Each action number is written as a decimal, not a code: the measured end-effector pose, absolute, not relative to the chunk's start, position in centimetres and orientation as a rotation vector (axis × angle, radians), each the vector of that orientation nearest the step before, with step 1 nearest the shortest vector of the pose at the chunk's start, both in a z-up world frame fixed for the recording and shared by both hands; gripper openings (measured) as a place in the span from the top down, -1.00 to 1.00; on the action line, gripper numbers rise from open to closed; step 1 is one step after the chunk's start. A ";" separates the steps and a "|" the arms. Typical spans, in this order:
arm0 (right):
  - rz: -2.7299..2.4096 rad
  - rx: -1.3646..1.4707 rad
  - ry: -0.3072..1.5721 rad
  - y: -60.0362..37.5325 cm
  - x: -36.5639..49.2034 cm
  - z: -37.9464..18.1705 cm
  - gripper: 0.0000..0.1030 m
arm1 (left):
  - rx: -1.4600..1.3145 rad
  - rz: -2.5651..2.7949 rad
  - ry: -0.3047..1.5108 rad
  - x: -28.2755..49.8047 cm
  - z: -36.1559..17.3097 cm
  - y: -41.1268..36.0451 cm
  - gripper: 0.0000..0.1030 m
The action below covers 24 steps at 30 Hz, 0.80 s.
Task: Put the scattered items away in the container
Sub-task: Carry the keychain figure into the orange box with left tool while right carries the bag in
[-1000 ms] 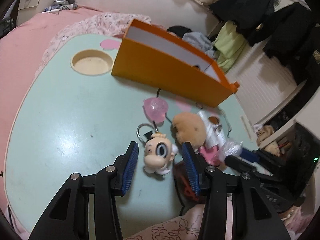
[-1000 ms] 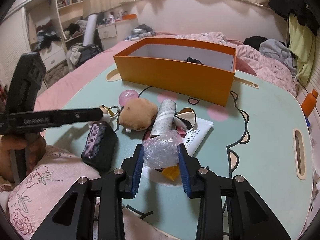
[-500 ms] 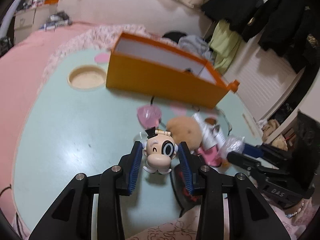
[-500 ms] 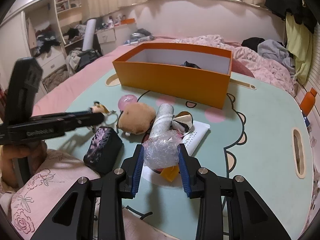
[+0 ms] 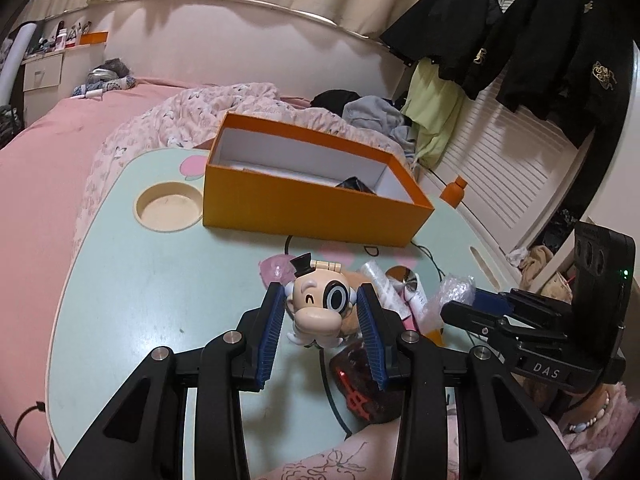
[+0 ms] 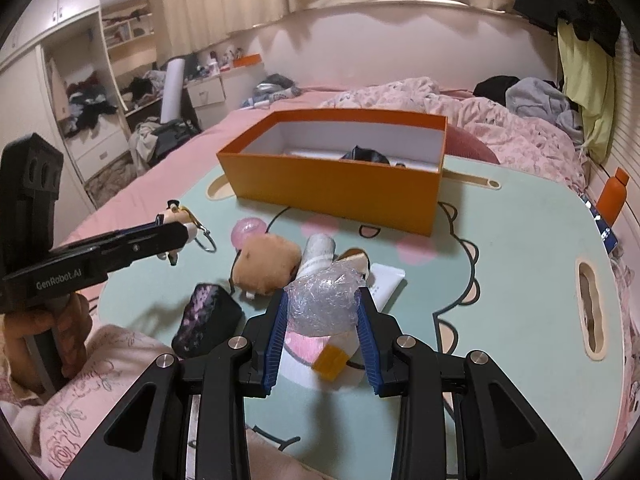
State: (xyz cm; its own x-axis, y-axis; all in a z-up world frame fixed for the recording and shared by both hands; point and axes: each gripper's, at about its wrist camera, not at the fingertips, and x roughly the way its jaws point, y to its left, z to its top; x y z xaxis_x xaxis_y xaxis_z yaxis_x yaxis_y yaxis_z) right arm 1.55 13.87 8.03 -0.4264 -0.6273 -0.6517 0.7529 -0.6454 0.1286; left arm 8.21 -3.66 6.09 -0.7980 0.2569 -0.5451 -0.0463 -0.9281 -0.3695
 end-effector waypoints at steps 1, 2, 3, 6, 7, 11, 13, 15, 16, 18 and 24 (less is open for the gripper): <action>-2.115 0.858 0.221 13.8 1.3 8.3 0.36 | -0.912 2.788 -0.509 8.1 6.3 -3.7 0.25; -2.120 0.847 0.213 13.8 1.1 8.6 0.36 | -0.906 2.790 -0.504 8.0 6.5 -3.7 0.25; -2.127 0.835 0.208 13.8 1.0 8.9 0.36 | -0.901 2.794 -0.498 7.9 6.8 -3.7 0.25; -2.145 0.802 0.187 13.5 0.2 9.9 0.36 | -0.871 2.805 -0.474 7.3 7.7 -3.7 0.25; -2.146 0.797 0.177 13.3 -0.2 10.2 0.36 | -0.859 2.813 -0.461 7.1 8.0 -3.8 0.25; -2.138 0.778 0.135 12.0 -2.3 11.6 0.36 | -0.832 2.830 -0.427 5.1 9.5 -3.9 0.25; -2.148 0.756 0.136 11.2 -3.2 12.4 0.36 | -0.820 2.838 -0.420 3.6 10.3 -4.2 0.25; -2.152 0.732 0.134 10.3 -4.3 13.3 0.36 | -0.802 2.850 -0.391 2.3 10.9 -4.3 0.25; -2.155 0.722 0.135 9.7 -4.9 13.7 0.36 | -0.794 2.862 -0.365 1.6 11.4 -4.2 0.25; -2.154 0.717 0.151 8.5 -6.0 14.4 0.36 | -0.777 2.879 -0.317 0.1 12.1 -4.2 0.25; -2.185 0.740 0.205 5.5 -9.8 14.8 0.36 | -0.780 2.885 -0.304 -4.4 12.8 -5.1 0.25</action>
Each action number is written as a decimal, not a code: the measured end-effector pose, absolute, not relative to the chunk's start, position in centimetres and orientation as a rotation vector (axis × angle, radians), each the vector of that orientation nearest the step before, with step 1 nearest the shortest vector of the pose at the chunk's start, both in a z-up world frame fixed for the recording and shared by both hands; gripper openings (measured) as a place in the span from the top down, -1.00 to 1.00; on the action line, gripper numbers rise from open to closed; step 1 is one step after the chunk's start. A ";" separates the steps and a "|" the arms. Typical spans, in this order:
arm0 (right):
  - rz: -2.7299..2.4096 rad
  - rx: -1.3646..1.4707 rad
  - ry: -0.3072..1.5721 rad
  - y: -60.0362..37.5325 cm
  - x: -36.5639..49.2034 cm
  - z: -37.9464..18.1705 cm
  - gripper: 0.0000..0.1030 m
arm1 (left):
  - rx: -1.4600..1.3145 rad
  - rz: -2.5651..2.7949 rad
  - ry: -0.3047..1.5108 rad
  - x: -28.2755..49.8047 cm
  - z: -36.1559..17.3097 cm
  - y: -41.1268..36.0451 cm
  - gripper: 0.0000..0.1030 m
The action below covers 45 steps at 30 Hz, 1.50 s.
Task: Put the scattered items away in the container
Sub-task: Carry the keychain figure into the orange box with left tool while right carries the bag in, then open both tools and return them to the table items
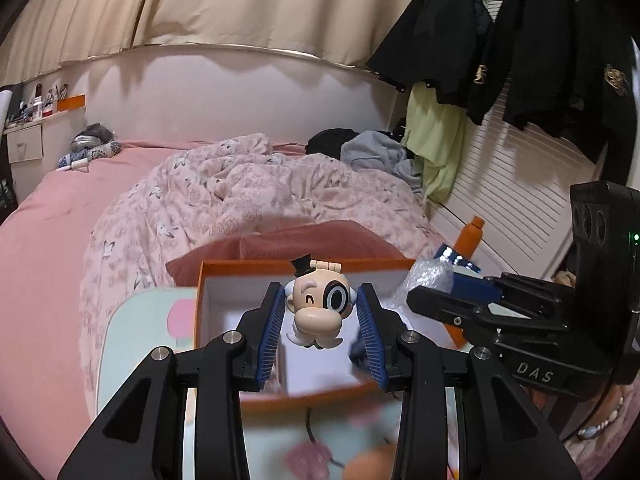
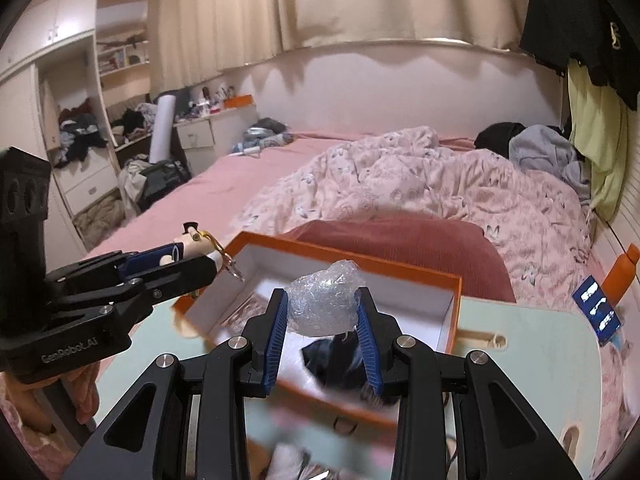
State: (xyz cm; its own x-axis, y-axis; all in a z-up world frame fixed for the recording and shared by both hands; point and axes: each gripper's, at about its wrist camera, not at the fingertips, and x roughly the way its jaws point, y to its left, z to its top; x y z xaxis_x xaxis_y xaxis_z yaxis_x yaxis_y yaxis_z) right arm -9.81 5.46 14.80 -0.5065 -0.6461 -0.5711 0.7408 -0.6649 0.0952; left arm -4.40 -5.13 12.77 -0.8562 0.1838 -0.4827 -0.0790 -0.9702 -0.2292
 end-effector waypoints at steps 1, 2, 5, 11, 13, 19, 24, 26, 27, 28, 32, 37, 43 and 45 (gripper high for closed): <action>-2.190 0.762 0.202 5.2 -10.4 14.4 0.36 | -0.794 2.894 -0.297 -4.9 12.4 -5.1 0.25; -2.193 0.784 0.199 4.9 -11.0 14.0 0.36 | -0.811 2.896 -0.299 -5.4 11.8 -5.0 0.25; -2.203 0.835 0.203 4.5 -11.9 12.4 0.36 | -0.865 2.875 -0.350 -6.3 9.9 -5.1 0.25; -2.205 0.848 0.244 4.3 -11.6 10.9 0.35 | -0.908 2.870 -0.329 -6.4 8.6 -4.6 0.25; -2.207 0.845 0.242 4.3 -11.6 10.9 0.35 | -0.906 2.873 -0.322 -6.2 8.7 -4.6 0.25; -2.219 0.828 0.228 4.3 -11.4 11.2 0.25 | -0.891 2.876 -0.341 -6.0 9.0 -4.8 0.24; -2.232 0.777 0.212 4.9 -10.7 11.7 -0.12 | -0.853 2.933 -0.335 -5.0 9.5 -5.0 -0.40; -2.232 0.771 0.216 5.0 -10.4 12.0 -0.12 | -0.800 2.952 -0.365 -4.2 10.0 -5.3 -0.43; -2.229 0.767 0.218 5.1 -10.2 12.2 -0.12 | -0.795 2.946 -0.380 -4.0 10.2 -5.5 -0.43; -2.226 0.764 0.217 5.2 -10.0 12.3 -0.12 | -0.799 2.938 -0.391 -3.8 10.4 -5.5 -0.43; -2.195 0.762 0.203 6.1 -8.9 12.9 -0.12 | -0.792 2.914 -0.410 -2.4 11.4 -5.9 -0.43; -2.145 0.763 0.186 8.0 -6.2 13.4 -0.14 | -0.793 2.905 -0.368 0.6 11.9 -5.2 -0.43; -2.133 0.798 0.244 11.5 -1.6 11.9 -0.16 | -0.922 2.871 -0.283 5.6 9.2 -3.4 -0.43; -2.130 0.827 0.269 12.7 -0.1 11.0 -0.16 | -0.971 2.872 -0.260 7.1 8.0 -3.0 -0.43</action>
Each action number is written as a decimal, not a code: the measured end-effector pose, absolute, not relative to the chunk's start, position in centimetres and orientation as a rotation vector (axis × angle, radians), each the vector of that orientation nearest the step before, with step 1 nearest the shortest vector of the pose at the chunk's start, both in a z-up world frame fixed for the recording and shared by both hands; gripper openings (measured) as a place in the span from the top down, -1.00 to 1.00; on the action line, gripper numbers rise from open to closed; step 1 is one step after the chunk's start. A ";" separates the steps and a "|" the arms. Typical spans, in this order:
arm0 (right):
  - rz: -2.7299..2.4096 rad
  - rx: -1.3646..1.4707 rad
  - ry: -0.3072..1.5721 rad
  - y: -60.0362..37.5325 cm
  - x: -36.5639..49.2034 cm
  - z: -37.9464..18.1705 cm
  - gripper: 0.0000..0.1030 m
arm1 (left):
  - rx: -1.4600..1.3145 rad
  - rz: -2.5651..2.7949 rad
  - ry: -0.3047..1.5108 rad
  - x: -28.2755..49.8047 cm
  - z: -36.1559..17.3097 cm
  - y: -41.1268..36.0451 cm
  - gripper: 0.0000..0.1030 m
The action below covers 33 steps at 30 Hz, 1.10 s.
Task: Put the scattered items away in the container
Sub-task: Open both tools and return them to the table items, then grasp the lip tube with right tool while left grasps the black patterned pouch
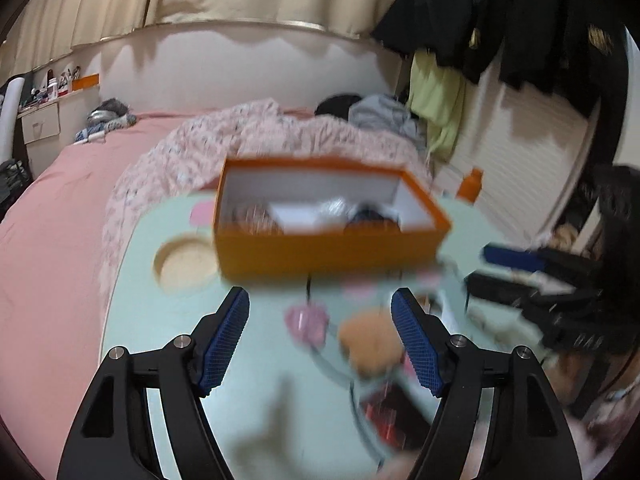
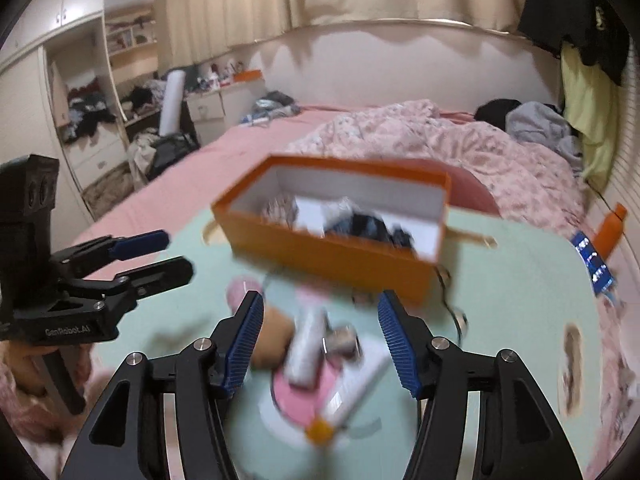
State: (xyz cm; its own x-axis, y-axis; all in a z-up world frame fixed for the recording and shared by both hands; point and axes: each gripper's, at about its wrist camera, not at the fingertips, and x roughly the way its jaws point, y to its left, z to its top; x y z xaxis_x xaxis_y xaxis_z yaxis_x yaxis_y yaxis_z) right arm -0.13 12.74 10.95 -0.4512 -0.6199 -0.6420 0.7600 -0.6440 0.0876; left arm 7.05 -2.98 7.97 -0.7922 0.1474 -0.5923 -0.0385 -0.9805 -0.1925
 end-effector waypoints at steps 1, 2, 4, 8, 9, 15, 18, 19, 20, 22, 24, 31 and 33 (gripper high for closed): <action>-2.112 0.849 0.275 13.1 0.4 10.5 -0.16 | -1.003 2.872 -0.252 7.7 7.2 -2.9 -0.43; -2.085 0.874 0.285 13.5 1.0 9.8 -0.16 | -1.046 2.864 -0.243 8.3 6.3 -2.8 -0.43; -2.031 0.921 0.319 14.0 2.2 8.4 -0.16 | -1.119 2.837 -0.245 9.1 4.7 -2.7 -0.43; -1.994 1.017 0.337 14.0 3.2 5.5 -0.16 | -1.238 2.796 -0.273 9.0 2.1 -2.4 -0.43; -1.993 1.034 0.322 14.0 3.2 5.2 -0.16 | -1.259 2.799 -0.260 8.8 1.9 -2.3 -0.43; -2.039 1.017 0.293 14.4 3.1 5.4 -0.16 | -1.260 2.816 -0.225 8.9 1.8 -1.6 -0.43; -2.066 1.022 0.277 14.6 2.9 5.5 -0.16 | -1.267 2.817 -0.219 8.9 1.8 -1.5 -0.43; -2.079 1.024 0.272 14.6 2.8 5.5 -0.16 | -1.268 2.818 -0.215 8.9 1.8 -1.4 -0.43; -2.088 1.030 0.267 14.7 2.6 5.5 -0.16 | -1.267 2.821 -0.211 8.9 1.8 -1.4 -0.43; -2.108 1.046 0.263 14.8 2.1 5.6 -0.16 | -1.262 2.827 -0.207 8.9 1.9 -1.3 -0.43; -2.149 1.078 0.265 14.5 1.1 5.6 -0.16 | -1.260 2.831 -0.203 8.9 2.0 -1.3 -0.43; -2.176 1.184 0.265 13.0 -1.3 5.3 -0.02 | -1.211 2.869 -0.107 9.0 3.3 -0.6 -0.43; -2.176 1.179 0.303 12.7 -1.0 5.1 -0.01 | -1.176 2.871 -0.108 8.9 4.1 -0.2 -0.43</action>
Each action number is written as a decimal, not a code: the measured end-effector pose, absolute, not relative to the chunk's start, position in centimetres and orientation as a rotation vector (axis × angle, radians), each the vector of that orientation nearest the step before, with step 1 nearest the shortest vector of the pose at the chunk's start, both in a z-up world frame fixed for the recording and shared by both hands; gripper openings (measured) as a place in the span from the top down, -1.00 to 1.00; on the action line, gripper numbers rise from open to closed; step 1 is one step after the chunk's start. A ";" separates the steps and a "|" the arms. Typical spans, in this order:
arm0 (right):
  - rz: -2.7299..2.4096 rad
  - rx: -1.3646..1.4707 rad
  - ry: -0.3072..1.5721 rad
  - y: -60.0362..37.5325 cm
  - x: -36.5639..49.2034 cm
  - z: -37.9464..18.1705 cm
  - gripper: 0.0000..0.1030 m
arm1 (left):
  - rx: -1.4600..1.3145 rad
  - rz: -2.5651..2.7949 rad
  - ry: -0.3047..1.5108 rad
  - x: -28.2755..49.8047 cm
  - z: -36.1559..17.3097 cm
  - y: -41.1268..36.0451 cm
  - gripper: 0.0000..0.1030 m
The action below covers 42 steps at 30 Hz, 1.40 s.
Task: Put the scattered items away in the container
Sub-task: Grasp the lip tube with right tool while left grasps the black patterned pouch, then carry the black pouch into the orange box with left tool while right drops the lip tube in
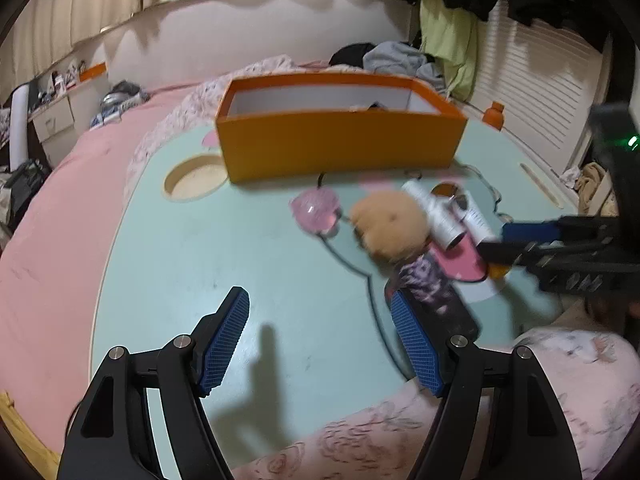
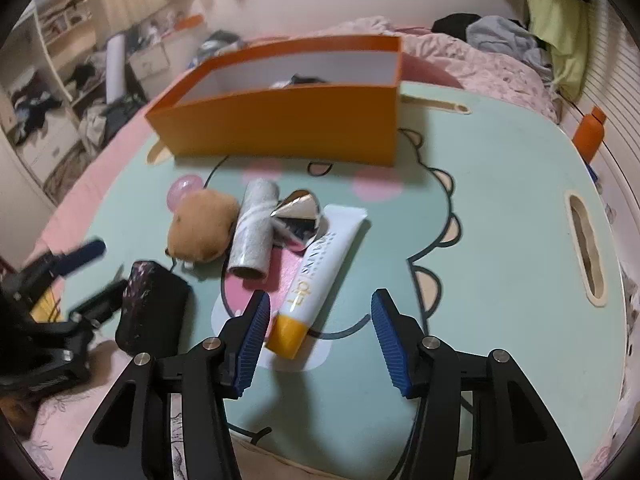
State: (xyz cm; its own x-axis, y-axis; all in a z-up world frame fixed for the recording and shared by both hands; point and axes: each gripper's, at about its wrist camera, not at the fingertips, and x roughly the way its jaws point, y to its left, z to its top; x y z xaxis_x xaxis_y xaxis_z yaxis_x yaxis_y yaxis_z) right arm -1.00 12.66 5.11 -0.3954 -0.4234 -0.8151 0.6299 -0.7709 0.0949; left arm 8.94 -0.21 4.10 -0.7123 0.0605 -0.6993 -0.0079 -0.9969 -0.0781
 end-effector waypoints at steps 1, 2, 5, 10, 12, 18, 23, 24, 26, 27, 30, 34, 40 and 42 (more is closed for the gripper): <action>-2.185 1.172 0.325 12.6 -0.8 5.1 0.03 | -1.157 2.862 -0.127 8.9 4.5 -0.1 -0.43; -2.193 1.166 0.341 12.6 -0.6 5.1 0.21 | -1.137 2.848 -0.149 8.9 5.0 0.1 -0.43; -2.221 1.159 0.371 12.7 -0.2 5.1 0.59 | -1.106 2.819 -0.159 8.8 6.0 0.9 -0.43; -2.234 1.146 0.282 14.1 -0.1 5.1 0.63 | -1.121 2.760 -0.083 8.0 6.4 2.8 -0.43; -2.246 1.117 0.222 14.9 -0.1 5.6 0.64 | -1.150 2.713 -0.065 7.5 6.1 3.6 -0.43; -2.261 1.079 0.078 16.5 -0.6 6.6 0.64 | -1.267 2.581 -0.050 6.0 4.3 4.8 -0.03; -2.259 1.069 0.029 16.7 -0.7 7.0 0.64 | -1.324 2.532 -0.134 5.4 3.0 4.3 0.44; -2.260 1.059 0.019 16.9 -0.6 7.2 0.64 | -1.298 2.549 -0.142 5.6 3.2 4.1 0.44; -2.261 1.039 0.001 17.1 -0.5 7.4 0.64 | -1.231 2.579 -0.158 6.3 4.0 3.9 0.44; -2.262 1.031 -0.006 17.3 -0.5 7.6 0.64 | -1.199 2.599 -0.167 6.6 4.4 3.7 0.44; -2.262 1.011 -0.022 17.4 -0.6 8.1 0.64 | -1.146 2.637 -0.216 6.9 5.5 2.8 0.44; -2.266 0.968 -0.025 17.0 -0.9 9.3 0.64 | -1.108 2.669 -0.263 6.1 6.6 1.5 0.44; -2.270 0.877 -0.014 15.5 -2.5 11.7 0.64 | -1.022 2.735 -0.248 3.6 9.5 -0.5 0.44; -2.271 0.845 0.000 14.6 -3.1 12.6 0.64 | -1.001 2.754 -0.232 2.6 10.3 -0.8 0.44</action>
